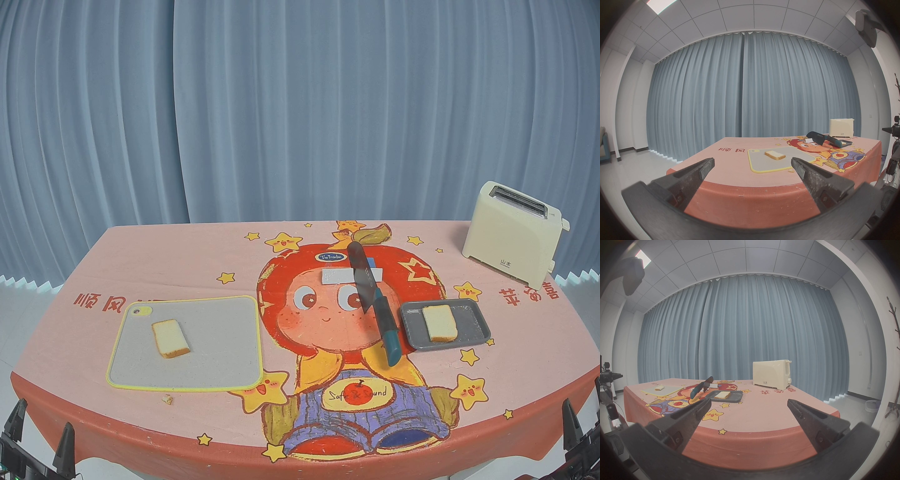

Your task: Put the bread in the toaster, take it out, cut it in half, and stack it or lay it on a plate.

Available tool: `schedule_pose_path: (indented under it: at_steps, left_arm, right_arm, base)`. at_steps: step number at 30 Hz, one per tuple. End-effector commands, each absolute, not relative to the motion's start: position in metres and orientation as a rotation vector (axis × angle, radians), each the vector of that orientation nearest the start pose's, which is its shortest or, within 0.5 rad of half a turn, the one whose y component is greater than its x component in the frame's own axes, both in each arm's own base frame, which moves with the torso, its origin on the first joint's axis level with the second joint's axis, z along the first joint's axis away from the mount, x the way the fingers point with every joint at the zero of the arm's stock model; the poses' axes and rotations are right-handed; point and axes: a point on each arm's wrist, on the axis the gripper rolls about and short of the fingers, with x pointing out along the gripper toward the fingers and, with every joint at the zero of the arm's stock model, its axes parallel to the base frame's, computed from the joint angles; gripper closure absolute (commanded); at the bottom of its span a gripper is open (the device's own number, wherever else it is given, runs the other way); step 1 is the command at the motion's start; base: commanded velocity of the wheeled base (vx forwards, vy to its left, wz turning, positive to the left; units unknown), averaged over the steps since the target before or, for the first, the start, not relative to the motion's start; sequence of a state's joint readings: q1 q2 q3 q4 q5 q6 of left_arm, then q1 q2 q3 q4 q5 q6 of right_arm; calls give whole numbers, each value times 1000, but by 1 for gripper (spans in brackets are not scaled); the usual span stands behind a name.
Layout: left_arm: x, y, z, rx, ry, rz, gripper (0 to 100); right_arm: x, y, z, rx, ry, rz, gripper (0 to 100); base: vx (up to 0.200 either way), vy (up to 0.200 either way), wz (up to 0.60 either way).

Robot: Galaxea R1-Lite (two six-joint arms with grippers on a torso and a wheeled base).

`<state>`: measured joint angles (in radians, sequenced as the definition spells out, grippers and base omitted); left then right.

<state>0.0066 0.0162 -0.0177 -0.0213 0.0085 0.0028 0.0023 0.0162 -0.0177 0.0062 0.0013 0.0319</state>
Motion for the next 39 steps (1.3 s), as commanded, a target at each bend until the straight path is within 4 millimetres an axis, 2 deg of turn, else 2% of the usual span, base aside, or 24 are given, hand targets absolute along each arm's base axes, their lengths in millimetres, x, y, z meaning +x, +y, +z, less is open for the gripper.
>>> schedule_pose_path:
  at_steps: [1, 4, 8, 10, 32, 39]
  left_arm:
    - [-23, 0, 78, 3, -25, 17, 0]
    - [-23, 0, 80, 4, -46, 20, 0]
    - [-26, 0, 101, 3, -248, 27, 0]
    - [-27, 0, 104, 4, -278, 33, 0]
    - [-27, 1, 103, -40, -271, 52, 0]
    - [-30, 1, 113, -31, -370, 49, 0]
  right_arm:
    - [-23, 0, 76, 32, 3, 5, 0]
    - [-23, 0, 75, 32, 5, 3, 0]
    - [-23, 0, 76, 32, 3, 3, 0]
    - [-23, 0, 76, 32, 3, 3, 0]
    - [-23, 0, 76, 32, 3, 5, 0]
    - [-23, 0, 76, 32, 3, 3, 0]
  base:
    - [0, 0, 0]
    - [0, 0, 0]
    - [0, 0, 0]
    - [0, 0, 0]
    - [0, 0, 0]
    - [0, 0, 0]
